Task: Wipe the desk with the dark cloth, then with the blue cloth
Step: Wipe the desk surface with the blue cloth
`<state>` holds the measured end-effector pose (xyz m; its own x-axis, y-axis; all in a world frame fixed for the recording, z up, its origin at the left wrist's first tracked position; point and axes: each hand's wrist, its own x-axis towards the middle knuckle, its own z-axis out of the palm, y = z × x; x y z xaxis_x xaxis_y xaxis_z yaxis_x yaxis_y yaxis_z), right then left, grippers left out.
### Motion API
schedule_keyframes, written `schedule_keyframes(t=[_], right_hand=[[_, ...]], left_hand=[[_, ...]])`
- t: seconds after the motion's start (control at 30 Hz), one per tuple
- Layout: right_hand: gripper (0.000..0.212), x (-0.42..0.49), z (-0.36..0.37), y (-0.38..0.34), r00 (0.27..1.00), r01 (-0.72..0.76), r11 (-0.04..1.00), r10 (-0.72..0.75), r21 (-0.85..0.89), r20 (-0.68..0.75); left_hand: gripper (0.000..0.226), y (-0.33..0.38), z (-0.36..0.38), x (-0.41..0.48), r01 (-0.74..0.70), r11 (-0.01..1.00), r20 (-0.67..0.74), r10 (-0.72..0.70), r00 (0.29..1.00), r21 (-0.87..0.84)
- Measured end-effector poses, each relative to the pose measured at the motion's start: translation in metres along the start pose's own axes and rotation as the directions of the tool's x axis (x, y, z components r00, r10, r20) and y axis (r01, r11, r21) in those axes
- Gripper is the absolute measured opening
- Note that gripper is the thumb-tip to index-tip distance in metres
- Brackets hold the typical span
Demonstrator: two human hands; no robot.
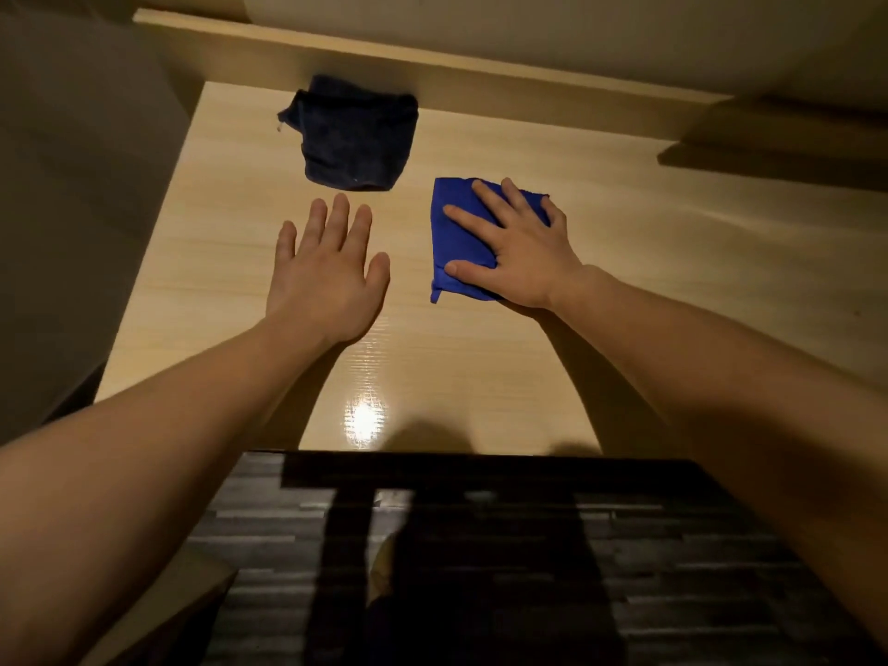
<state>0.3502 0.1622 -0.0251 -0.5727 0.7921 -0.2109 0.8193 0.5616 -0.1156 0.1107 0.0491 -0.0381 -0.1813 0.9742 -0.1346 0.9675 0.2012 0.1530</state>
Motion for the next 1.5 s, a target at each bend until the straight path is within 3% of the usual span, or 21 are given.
schedule_keyframes(t=[0.37, 0.63, 0.73, 0.83, 0.9, 0.97, 1.07, 1.17, 1.37, 1.5], right_hand=[[0.078, -0.114, 0.030, -0.038, 1.000, 0.021, 0.999, -0.021, 0.029, -0.007], [0.070, -0.169, 0.042, -0.054, 0.998, 0.056, 0.993, -0.056, 0.100, -0.006], [0.063, -0.179, 0.044, -0.058, 0.998, 0.056, 0.990, -0.059, 0.129, 0.017], [0.055, -0.191, 0.054, -0.059, 0.991, 0.088, 0.982, -0.068, 0.170, -0.118], [0.049, -0.198, 0.060, -0.058, 0.967, 0.127, 0.985, -0.098, 0.114, -0.235], [0.046, -0.201, 0.063, -0.053, 0.961, 0.160, 0.981, -0.129, 0.111, -0.246], [0.039, -0.204, 0.053, -0.040, 0.964, 0.212, 0.920, -0.142, 0.331, -0.224], [0.045, -0.192, 0.027, -0.018, 0.983, 0.148, 0.826, -0.064, 0.543, -0.171], [0.036, -0.100, -0.035, 0.068, 0.962, 0.033, 0.912, 0.081, 0.409, -0.260], [0.044, -0.004, -0.047, 0.119, 0.963, 0.050, 0.983, -0.001, 0.175, -0.271]], left_hand=[[0.072, -0.001, -0.006, -0.002, -0.030, 0.999, 0.009, 0.030, 1.000, 0.022], [0.062, 0.016, -0.034, 0.010, -0.030, 0.999, 0.089, 0.027, 0.996, 0.028], [0.068, 0.052, -0.039, 0.015, -0.112, 0.989, 0.075, 0.120, 0.990, -0.101], [0.072, 0.094, -0.030, 0.019, -0.194, 0.957, 0.031, 0.206, 0.978, -0.217], [0.069, 0.113, -0.019, 0.022, -0.186, 0.948, 0.033, 0.201, 0.979, -0.259], [0.068, 0.124, -0.006, 0.023, -0.148, 0.962, 0.047, 0.163, 0.986, -0.228], [0.072, 0.130, 0.009, 0.020, -0.135, 0.987, 0.036, 0.139, 0.990, -0.085], [0.074, 0.130, 0.011, 0.020, -0.127, 0.990, 0.017, 0.129, 0.992, -0.067], [0.074, 0.133, 0.012, 0.021, -0.114, 0.993, 0.009, 0.114, 0.993, -0.036], [0.073, 0.136, 0.012, 0.021, -0.087, 0.996, -0.008, 0.087, 0.996, -0.019]])
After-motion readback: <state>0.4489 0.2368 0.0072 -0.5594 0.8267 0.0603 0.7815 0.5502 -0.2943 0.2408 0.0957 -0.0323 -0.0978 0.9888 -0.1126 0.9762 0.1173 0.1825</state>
